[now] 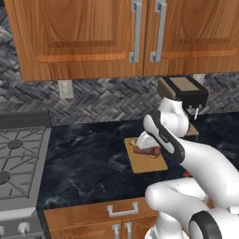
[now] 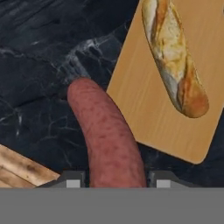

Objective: Retrieve the sausage and cheese from the fridge and place them on the cutting board on the counter.

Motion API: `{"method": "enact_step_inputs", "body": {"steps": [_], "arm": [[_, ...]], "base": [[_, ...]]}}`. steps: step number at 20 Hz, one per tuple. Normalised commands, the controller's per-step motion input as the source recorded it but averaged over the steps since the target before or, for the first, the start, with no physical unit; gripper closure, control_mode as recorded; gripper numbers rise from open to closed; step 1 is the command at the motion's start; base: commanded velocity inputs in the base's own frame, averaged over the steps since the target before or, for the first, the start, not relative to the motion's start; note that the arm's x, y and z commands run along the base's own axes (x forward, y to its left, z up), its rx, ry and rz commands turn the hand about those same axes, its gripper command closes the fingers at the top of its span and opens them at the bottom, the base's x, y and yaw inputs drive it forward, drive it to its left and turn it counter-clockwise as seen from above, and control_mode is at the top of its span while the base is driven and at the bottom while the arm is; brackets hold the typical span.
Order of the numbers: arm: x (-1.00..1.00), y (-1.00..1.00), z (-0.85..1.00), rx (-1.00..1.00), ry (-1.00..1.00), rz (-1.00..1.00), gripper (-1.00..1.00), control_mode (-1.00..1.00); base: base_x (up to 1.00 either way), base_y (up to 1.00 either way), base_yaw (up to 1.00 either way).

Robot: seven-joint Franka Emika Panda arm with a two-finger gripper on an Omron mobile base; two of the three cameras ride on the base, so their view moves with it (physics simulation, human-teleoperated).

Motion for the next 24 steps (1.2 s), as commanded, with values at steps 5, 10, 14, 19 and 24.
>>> {"method": "enact_step_inputs", "body": {"steps": [5,10,14,19,24], "arm": [[0.18,-0.04,-0.57,0.0,0.0,0.0,1.0,-1.0],[0.07,-0.04,-0.39,0.0,-0.05,0.0,1.0,-1.0],[0.0,0.0,-0.29,0.0,-0.11,0.0,1.0,-1.0],[0.11,0.0,-0.23,0.0,-0.08,0.0,1.0,-1.0],[0.01,0.0,-0.01,0.0,-0.11,0.0,1.0,-1.0]], "base": [[0.0,0.0,0.0],[0.0,0.0,0.0],[0.0,0.0,0.0],[0.0,0.0,0.0],[0.0,0.0,0.0]]}}
